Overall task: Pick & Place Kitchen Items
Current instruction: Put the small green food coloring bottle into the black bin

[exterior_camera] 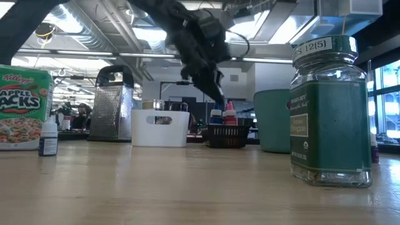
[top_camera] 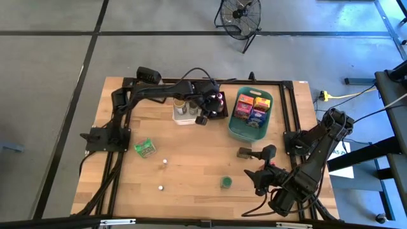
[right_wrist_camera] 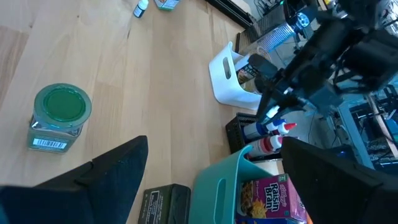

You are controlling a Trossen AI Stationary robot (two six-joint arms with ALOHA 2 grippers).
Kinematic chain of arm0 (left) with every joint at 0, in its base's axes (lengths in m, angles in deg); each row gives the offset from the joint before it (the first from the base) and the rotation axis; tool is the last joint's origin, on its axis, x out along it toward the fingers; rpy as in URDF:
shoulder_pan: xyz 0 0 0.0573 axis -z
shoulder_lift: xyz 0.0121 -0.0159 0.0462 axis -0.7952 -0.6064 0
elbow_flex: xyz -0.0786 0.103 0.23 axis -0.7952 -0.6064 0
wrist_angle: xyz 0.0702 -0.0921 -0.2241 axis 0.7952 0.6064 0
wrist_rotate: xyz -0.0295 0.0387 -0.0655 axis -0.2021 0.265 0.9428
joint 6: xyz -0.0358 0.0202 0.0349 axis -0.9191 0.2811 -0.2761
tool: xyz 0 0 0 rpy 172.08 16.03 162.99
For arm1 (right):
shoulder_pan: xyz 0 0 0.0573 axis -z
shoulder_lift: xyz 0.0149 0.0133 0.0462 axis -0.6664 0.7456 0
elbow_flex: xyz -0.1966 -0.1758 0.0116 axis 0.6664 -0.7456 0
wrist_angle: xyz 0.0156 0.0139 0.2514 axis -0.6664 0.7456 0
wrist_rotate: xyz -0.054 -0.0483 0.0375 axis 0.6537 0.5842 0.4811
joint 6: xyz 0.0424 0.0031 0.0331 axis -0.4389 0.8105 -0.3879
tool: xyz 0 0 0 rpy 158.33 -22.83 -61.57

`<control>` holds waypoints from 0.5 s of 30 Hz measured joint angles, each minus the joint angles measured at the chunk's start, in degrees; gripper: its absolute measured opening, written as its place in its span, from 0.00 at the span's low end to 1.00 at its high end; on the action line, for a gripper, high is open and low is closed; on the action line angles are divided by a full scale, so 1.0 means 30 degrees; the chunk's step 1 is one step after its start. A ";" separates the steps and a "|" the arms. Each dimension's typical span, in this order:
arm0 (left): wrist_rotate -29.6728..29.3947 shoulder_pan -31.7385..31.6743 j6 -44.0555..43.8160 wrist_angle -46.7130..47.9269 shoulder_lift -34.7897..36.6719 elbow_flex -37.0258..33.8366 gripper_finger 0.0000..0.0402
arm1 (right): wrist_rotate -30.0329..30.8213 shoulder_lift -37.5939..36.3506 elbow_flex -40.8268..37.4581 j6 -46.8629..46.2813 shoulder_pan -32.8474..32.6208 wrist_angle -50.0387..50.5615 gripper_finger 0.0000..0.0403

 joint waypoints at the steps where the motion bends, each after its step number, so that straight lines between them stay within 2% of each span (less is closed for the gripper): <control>1: 0.0118 -0.0117 -0.0106 0.0035 -0.0146 0.0000 0.16 | 0.0000 0.0000 0.0000 0.0000 0.0000 0.0000 0.92; 15: 0.0599 -0.0738 -0.1127 -0.0594 -0.1626 -0.0022 0.16 | -0.0276 -0.0007 0.0000 -0.0123 0.0007 0.0007 0.92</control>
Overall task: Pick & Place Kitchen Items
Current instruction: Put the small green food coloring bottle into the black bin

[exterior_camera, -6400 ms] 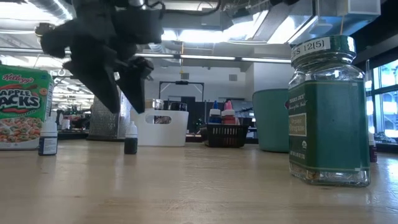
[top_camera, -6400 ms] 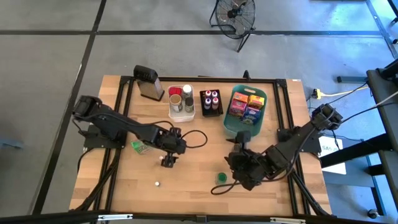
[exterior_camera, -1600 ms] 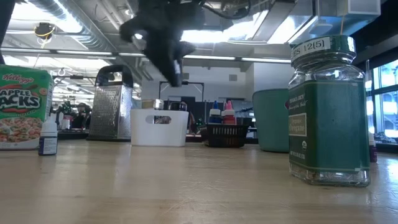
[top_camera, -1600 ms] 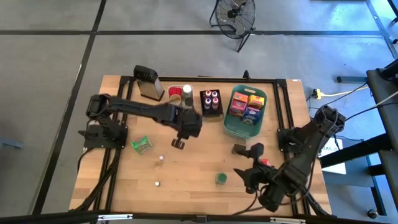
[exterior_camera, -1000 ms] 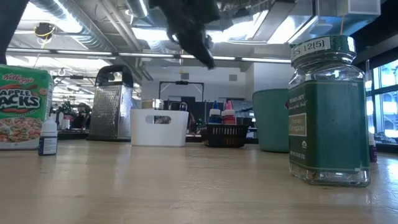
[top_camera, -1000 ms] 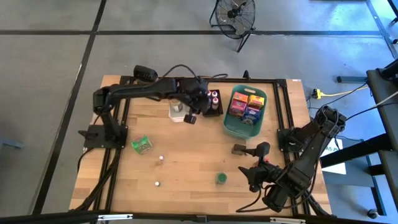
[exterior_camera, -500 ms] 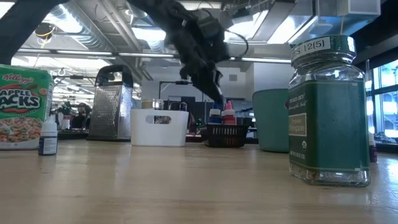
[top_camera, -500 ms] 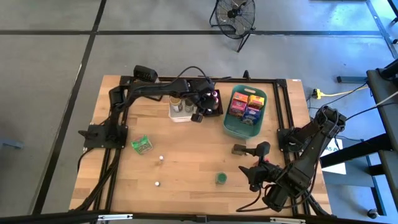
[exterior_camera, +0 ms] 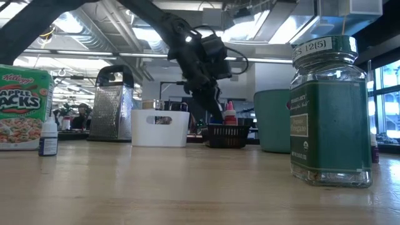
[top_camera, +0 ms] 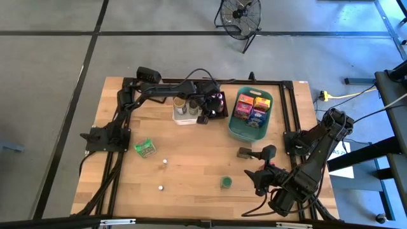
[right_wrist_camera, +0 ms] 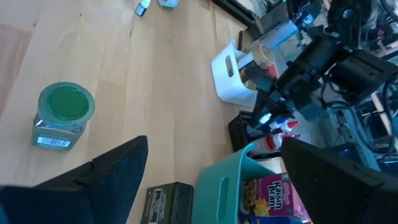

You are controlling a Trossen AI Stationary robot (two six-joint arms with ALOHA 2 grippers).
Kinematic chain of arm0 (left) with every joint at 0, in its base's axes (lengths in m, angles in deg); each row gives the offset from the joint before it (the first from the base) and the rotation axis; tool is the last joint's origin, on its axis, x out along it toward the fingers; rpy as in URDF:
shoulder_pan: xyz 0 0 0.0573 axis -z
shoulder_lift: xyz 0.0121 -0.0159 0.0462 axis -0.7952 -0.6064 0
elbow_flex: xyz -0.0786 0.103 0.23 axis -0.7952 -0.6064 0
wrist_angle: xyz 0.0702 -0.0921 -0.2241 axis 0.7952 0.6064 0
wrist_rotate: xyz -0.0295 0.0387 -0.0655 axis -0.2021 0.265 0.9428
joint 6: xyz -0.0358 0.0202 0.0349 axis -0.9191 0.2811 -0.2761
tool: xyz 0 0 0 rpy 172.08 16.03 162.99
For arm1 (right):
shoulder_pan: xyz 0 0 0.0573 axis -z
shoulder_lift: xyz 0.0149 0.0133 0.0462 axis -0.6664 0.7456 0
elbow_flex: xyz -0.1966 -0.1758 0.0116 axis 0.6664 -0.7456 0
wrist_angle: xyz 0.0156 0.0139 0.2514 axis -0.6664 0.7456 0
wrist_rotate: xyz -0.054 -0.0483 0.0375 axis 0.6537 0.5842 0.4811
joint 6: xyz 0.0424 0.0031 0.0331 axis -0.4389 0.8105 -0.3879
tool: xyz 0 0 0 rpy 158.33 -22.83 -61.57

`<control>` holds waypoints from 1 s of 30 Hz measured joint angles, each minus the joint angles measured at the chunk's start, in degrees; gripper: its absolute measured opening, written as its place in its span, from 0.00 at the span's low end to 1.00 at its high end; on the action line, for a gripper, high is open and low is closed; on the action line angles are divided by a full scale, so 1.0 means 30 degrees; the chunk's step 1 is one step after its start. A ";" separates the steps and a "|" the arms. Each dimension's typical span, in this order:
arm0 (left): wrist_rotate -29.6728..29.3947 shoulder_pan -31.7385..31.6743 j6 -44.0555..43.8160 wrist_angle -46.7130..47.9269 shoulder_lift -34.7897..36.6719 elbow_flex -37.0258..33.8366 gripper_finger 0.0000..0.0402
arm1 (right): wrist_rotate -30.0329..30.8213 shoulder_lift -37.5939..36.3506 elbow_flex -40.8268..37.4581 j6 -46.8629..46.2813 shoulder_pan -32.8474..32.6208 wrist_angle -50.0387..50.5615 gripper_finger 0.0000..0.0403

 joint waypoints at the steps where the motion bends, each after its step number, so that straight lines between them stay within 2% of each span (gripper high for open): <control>1: -0.0010 -0.0104 -0.0014 -0.0130 -0.0063 0.0021 0.16 | -0.0158 0.0000 0.0000 -0.0052 0.0000 -0.0004 0.92; 30: -0.0009 -0.0506 -0.1081 0.0531 -0.1043 0.0058 0.19 | -0.0671 0.0000 -0.0648 -0.0732 -0.0007 -0.0020 0.92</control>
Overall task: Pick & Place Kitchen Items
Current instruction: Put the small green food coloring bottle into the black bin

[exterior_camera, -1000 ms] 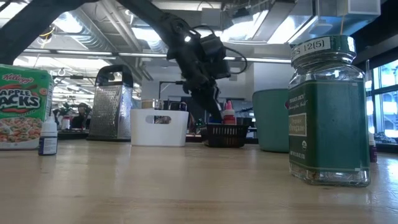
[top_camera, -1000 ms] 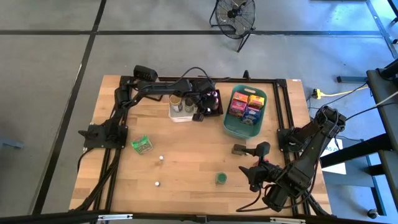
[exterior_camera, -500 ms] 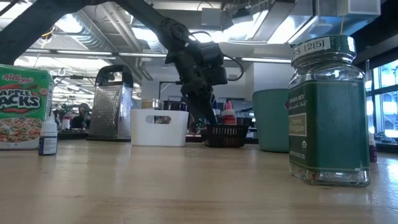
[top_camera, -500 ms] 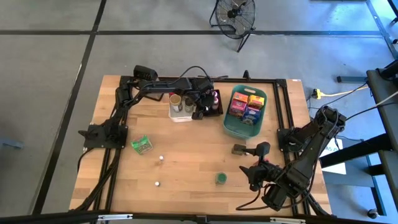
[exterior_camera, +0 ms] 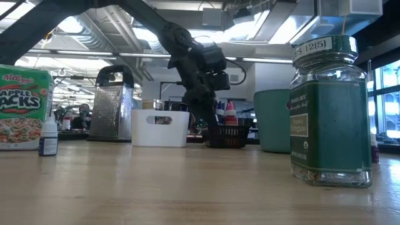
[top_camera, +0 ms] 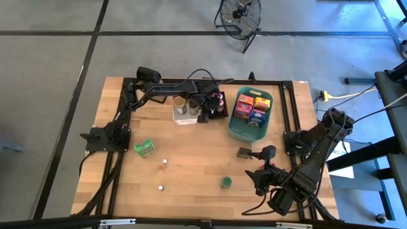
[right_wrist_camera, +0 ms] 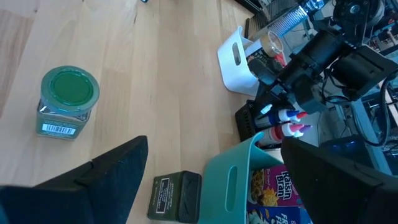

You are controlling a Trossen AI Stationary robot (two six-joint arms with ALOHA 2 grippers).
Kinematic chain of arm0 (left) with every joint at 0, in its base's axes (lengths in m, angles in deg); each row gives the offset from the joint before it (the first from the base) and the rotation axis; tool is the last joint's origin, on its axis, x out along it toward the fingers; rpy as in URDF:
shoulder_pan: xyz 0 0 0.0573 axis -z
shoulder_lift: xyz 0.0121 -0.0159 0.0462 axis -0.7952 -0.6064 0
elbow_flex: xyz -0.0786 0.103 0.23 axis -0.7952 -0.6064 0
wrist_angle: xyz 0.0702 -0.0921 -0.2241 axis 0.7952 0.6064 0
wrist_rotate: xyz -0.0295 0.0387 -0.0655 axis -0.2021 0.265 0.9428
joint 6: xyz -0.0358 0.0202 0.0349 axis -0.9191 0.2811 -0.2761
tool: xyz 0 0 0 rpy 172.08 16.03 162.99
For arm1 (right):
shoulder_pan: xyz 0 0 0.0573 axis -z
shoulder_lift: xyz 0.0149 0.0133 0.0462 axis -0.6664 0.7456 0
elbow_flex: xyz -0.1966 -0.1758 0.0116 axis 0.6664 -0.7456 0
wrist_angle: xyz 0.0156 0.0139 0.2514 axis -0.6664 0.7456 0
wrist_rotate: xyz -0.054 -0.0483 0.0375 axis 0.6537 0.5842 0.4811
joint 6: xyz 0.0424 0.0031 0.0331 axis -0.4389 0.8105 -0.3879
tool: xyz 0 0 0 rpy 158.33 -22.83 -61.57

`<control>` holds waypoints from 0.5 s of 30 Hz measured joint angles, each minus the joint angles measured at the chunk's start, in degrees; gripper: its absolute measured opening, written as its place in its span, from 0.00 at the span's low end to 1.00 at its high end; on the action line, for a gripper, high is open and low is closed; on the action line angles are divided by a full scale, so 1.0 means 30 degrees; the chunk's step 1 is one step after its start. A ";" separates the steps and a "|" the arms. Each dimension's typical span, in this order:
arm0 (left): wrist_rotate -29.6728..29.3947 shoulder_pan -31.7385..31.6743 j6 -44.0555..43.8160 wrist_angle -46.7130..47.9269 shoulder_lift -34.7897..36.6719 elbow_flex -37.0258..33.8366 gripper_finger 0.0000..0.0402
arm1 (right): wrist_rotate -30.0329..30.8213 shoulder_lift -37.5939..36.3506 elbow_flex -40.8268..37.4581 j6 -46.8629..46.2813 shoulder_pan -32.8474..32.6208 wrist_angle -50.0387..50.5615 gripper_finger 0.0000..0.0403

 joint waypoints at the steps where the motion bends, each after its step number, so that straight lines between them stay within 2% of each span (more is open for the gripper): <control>1: 0.0011 0.0032 0.0023 -0.0012 0.0000 0.0000 0.19 | 0.0000 0.0000 0.0000 0.0003 0.0000 0.0005 0.92; 8: -0.0949 0.0046 -0.0555 0.0384 -0.0080 -0.0051 0.21 | -0.0018 0.0000 0.0000 -0.0001 0.0000 0.0005 0.92; 15: -0.0996 0.0054 -0.0646 0.0332 -0.0073 -0.0051 0.25 | -0.0066 0.0000 0.0000 0.0003 0.0000 0.0002 0.92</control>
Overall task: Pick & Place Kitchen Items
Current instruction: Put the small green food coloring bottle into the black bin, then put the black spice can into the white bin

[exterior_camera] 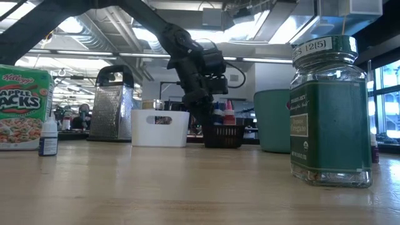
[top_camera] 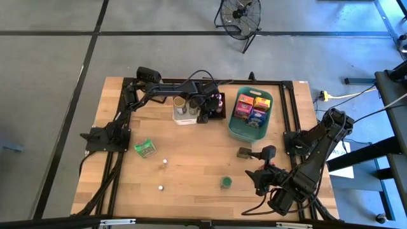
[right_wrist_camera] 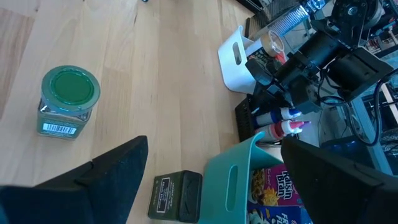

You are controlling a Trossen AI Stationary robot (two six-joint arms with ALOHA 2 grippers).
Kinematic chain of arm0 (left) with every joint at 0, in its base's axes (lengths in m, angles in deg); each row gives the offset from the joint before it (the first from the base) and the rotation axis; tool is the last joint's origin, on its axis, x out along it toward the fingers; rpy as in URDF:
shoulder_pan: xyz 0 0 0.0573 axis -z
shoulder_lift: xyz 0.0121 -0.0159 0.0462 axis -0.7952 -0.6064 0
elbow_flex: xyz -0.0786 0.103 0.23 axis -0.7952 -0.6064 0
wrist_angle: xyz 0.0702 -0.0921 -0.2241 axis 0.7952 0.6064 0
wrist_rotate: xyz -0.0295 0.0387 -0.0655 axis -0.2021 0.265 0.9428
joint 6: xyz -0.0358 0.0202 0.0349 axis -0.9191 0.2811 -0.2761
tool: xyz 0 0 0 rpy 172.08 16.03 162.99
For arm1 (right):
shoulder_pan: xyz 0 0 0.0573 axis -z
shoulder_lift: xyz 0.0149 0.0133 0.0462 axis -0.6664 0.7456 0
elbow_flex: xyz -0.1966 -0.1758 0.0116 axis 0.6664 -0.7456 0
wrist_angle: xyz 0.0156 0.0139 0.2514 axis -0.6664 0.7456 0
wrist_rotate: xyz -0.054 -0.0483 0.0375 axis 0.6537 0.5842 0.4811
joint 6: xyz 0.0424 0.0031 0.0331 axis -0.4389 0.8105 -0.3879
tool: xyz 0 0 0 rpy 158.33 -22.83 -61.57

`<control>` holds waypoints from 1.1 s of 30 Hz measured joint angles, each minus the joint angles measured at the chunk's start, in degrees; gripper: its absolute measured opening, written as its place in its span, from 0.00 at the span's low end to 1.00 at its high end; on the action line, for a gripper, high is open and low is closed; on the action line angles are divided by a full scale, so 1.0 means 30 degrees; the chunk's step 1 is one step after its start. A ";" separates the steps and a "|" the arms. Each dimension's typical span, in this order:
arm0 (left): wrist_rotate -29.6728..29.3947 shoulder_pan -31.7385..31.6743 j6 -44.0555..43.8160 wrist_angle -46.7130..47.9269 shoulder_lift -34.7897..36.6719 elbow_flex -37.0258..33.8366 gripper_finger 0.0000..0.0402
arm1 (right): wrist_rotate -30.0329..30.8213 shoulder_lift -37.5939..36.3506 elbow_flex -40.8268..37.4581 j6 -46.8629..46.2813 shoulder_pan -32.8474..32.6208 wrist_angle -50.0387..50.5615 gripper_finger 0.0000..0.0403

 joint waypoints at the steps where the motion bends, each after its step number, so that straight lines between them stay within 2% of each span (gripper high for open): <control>1: -0.0007 -0.0004 -0.0007 -0.0006 -0.0006 0.0000 0.26 | 0.0000 0.0000 0.0000 0.0000 0.0000 0.0003 0.92; 16: 0.0001 0.0035 -0.0299 -0.0043 0.0041 0.0000 0.34 | -0.0007 0.0000 0.0000 0.0000 0.0000 0.0003 0.92; 27: -0.0111 0.0547 -0.0350 0.0241 0.0769 0.0007 0.35 | -0.0204 0.0000 -0.0007 -0.0049 0.0007 -0.0011 0.92; 33: -0.1197 0.0590 -0.0589 0.0505 0.1023 0.0000 0.35 | -0.0891 0.0009 -0.0015 -0.0073 0.0007 -0.0076 0.92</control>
